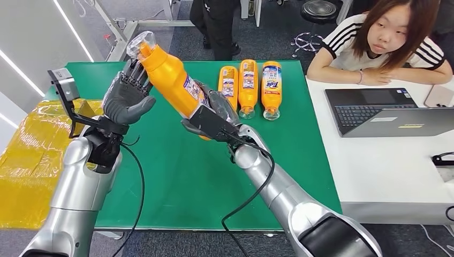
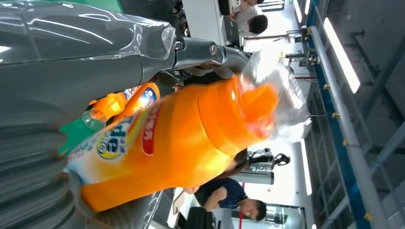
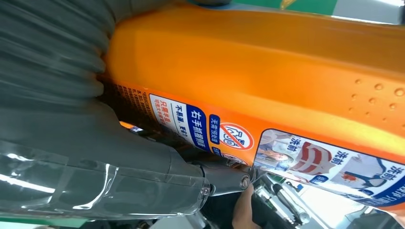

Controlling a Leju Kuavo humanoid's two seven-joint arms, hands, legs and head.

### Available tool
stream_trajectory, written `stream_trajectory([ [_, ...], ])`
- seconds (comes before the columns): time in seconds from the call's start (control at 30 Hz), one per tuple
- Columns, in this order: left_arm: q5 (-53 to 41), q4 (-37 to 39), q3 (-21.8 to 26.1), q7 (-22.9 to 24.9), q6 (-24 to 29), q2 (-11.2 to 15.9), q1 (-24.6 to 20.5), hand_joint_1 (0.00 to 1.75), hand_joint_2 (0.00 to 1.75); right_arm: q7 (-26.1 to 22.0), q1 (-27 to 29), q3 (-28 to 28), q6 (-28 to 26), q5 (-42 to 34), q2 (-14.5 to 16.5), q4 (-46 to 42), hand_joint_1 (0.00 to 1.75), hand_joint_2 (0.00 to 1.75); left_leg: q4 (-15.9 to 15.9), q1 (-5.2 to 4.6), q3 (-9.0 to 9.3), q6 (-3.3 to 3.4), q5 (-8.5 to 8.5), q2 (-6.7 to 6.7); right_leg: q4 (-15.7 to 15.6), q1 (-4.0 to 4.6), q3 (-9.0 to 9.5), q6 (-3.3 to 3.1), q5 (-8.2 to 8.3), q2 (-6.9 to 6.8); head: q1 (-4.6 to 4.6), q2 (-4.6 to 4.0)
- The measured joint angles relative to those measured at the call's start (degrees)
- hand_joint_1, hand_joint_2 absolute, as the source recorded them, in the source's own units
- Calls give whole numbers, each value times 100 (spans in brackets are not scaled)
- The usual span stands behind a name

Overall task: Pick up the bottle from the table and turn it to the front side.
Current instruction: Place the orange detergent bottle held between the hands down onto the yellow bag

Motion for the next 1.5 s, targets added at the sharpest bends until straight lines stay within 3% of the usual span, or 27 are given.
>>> stream_trajectory([
  [0.33,-316,311,-125,-83,351,-54,-233,0,175,126,-31,265,-272,390,151,-2,175,175,0,1,0,0,0,1,1,0,-1,0,0,2,1,0],
  [0.87,-253,834,-125,-227,321,-51,-461,0,175,242,-101,602,-558,805,178,253,175,175,0,0,0,0,0,0,1,0,0,0,0,1,1,0],
  [0.97,-185,861,-125,-205,277,-51,-462,67,175,238,-112,622,-594,786,178,324,175,175,0,0,0,0,0,1,1,0,-1,0,0,1,1,0],
  [1.0,-125,866,-125,-188,244,-51,-462,110,175,239,-113,628,-606,772,178,343,175,175,0,0,0,0,0,1,1,0,-1,0,0,1,1,0],
  [1.1,53,869,-125,-161,182,-56,-463,175,175,240,-118,652,-635,728,178,403,175,175,0,0,0,0,0,1,1,0,-1,0,0,1,0,0],
  [1.5,1011,920,-125,78,-126,-49,-458,175,175,-36,-104,660,-585,346,154,650,174,175,0,0,1,0,0,1,0,0,-2,0,0,2,1,0],
])
